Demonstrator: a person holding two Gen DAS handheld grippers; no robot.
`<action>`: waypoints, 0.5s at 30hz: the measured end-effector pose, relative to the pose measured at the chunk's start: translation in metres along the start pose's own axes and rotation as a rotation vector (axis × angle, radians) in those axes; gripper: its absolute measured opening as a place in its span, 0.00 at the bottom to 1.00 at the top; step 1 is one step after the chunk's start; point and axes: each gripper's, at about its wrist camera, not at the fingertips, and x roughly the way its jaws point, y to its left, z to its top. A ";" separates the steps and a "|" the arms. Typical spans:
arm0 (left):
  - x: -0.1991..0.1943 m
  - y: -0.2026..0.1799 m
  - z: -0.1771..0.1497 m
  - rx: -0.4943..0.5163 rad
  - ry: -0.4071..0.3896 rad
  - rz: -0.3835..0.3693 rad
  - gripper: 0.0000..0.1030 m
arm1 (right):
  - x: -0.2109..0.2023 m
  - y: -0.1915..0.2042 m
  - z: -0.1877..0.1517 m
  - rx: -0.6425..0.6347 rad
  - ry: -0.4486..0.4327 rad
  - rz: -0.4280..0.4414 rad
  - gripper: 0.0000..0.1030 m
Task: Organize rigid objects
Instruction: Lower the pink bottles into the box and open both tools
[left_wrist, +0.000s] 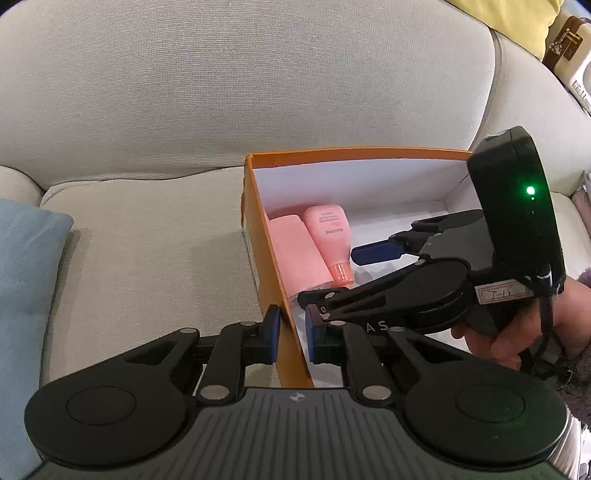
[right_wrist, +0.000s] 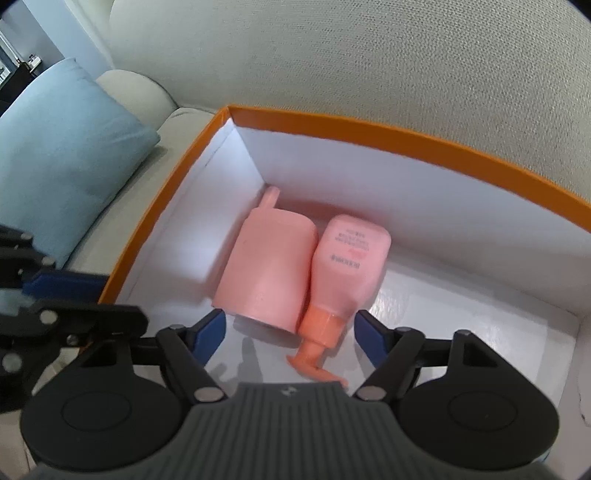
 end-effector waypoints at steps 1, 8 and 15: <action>0.000 0.001 0.000 -0.003 0.000 0.001 0.11 | 0.001 0.000 0.002 -0.003 0.003 0.000 0.72; -0.003 0.000 -0.004 -0.017 -0.002 -0.003 0.14 | -0.003 0.006 -0.007 -0.021 -0.010 -0.014 0.70; -0.026 -0.002 -0.017 -0.046 -0.116 -0.027 0.19 | -0.040 0.014 -0.019 -0.004 -0.070 -0.041 0.71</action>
